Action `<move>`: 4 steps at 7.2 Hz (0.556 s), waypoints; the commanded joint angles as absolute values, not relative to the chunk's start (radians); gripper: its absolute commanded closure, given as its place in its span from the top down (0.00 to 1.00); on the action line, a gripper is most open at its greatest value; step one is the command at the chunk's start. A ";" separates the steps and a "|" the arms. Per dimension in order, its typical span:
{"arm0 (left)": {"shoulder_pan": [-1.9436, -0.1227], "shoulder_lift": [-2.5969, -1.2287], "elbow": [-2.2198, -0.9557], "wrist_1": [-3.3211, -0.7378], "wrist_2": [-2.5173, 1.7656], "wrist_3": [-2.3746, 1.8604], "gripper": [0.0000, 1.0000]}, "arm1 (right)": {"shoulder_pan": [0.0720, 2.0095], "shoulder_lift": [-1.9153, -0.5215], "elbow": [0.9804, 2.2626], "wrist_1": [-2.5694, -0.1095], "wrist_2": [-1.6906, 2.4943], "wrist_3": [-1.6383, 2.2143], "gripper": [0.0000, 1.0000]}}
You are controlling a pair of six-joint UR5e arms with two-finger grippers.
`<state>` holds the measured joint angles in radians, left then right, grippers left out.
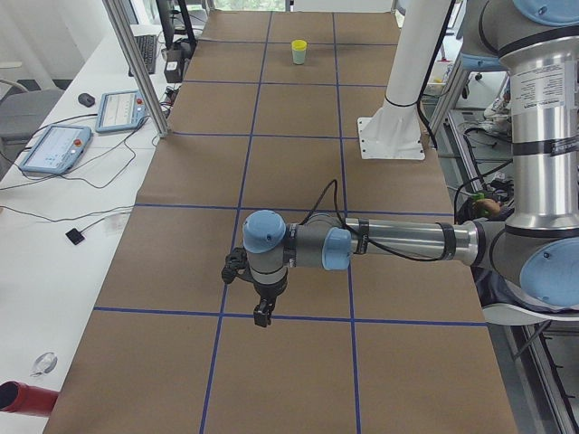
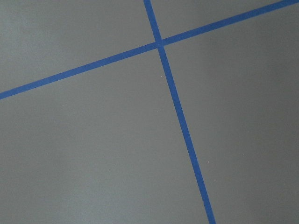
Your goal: Transfer and stack yellow cup on green cup
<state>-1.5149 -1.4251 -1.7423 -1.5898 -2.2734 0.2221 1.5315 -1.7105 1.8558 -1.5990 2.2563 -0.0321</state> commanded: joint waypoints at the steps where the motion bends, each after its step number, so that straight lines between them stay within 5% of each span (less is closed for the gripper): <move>1: -1.514 -1.425 -1.741 -1.588 -2.273 0.212 1.00 | 1.531 -1.715 1.826 -1.589 2.252 -0.034 1.00; 4: -1.586 -1.424 -1.746 -1.588 -2.342 0.107 1.00 | 1.531 -1.715 1.812 -1.586 2.252 -0.034 1.00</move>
